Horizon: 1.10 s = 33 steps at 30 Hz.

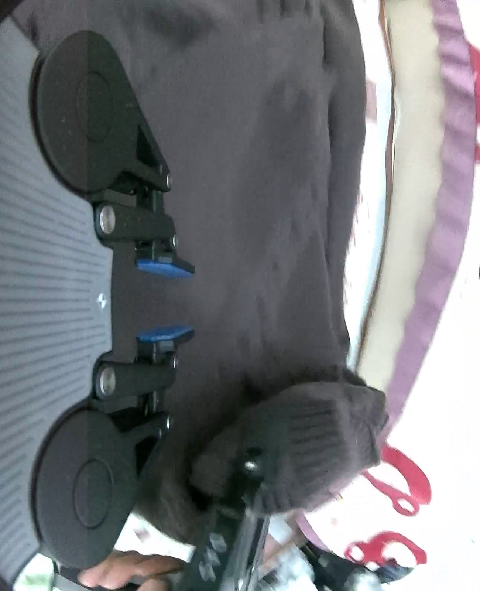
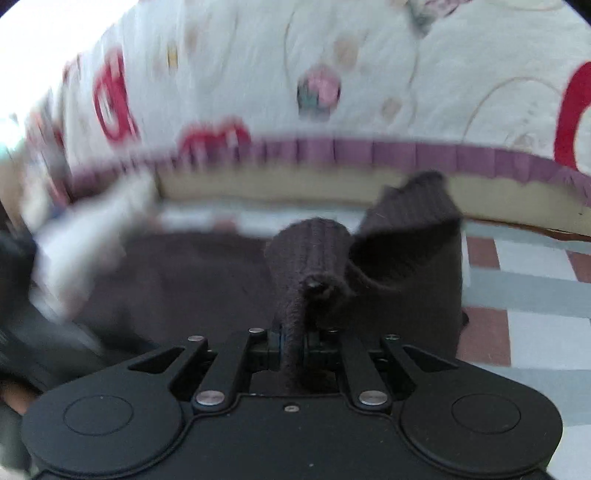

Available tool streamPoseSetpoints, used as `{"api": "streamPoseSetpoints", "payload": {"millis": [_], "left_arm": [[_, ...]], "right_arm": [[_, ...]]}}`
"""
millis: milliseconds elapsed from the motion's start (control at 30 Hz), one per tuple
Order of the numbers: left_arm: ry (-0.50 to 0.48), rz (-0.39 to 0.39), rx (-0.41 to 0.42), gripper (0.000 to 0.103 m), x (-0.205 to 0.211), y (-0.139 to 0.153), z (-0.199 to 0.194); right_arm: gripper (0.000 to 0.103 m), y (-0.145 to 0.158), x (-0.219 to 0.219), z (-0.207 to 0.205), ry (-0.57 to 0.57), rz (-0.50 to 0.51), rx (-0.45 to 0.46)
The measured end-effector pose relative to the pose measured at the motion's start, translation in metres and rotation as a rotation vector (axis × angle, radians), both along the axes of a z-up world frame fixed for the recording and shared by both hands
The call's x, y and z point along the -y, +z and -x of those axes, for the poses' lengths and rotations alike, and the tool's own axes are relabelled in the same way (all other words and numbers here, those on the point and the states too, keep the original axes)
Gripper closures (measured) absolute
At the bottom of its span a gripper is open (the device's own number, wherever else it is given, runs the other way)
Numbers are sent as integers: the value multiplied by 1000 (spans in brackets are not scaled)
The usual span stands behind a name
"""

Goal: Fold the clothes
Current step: 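Grasp the sweater sleeve cuff with the right gripper and lift it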

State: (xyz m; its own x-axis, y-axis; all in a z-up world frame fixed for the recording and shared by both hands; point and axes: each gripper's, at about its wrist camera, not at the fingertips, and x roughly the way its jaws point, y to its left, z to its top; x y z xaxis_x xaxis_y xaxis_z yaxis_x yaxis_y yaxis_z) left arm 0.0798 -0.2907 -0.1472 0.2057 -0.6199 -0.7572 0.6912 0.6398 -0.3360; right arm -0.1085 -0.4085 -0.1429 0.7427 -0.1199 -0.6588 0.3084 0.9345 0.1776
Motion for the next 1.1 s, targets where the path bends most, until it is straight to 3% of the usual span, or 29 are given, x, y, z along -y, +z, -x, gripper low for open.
{"api": "streamPoseSetpoints", "payload": {"millis": [133,267,433,500,533,567,633,700,733,800,900,1033,1100], "left_arm": [[72,109,-98,75,-24,-13,-9],[48,132,-90,72,-23,-9,-9],[58,249,-169,72,-26,-15,-14],[70,291,-175,74,-27,-17,-15],[81,308,-184,74,-29,-18,-15],[78,321,-203,74,-30,-19,-15],[54,339,-237,74,-30,-20,-15],[36,342,-241,74,-29,-20,-14],[31,341,-240,72,-27,-19,-13],[28,343,-247,72,-25,-20,-13],[38,362,-279,72,-26,-23,-16],[134,511,-411,72,-42,-29,-31],[134,511,-405,72,-42,-28,-31]], "right_arm": [[92,-8,-9,-1,37,21,-14],[92,-17,-19,-3,73,42,-28],[90,-28,-30,-4,119,69,-46],[89,-38,-42,-10,167,191,-155],[85,-36,-44,-7,178,205,-173],[84,-30,-44,-1,179,185,-163],[60,-7,-36,16,155,56,-74],[59,19,-19,40,115,-115,64],[59,29,-11,53,88,-150,113],[57,43,4,80,5,-129,147],[57,44,25,113,-153,-28,28],[56,36,24,144,-133,-47,33],[56,39,15,146,-51,-55,42]]}}
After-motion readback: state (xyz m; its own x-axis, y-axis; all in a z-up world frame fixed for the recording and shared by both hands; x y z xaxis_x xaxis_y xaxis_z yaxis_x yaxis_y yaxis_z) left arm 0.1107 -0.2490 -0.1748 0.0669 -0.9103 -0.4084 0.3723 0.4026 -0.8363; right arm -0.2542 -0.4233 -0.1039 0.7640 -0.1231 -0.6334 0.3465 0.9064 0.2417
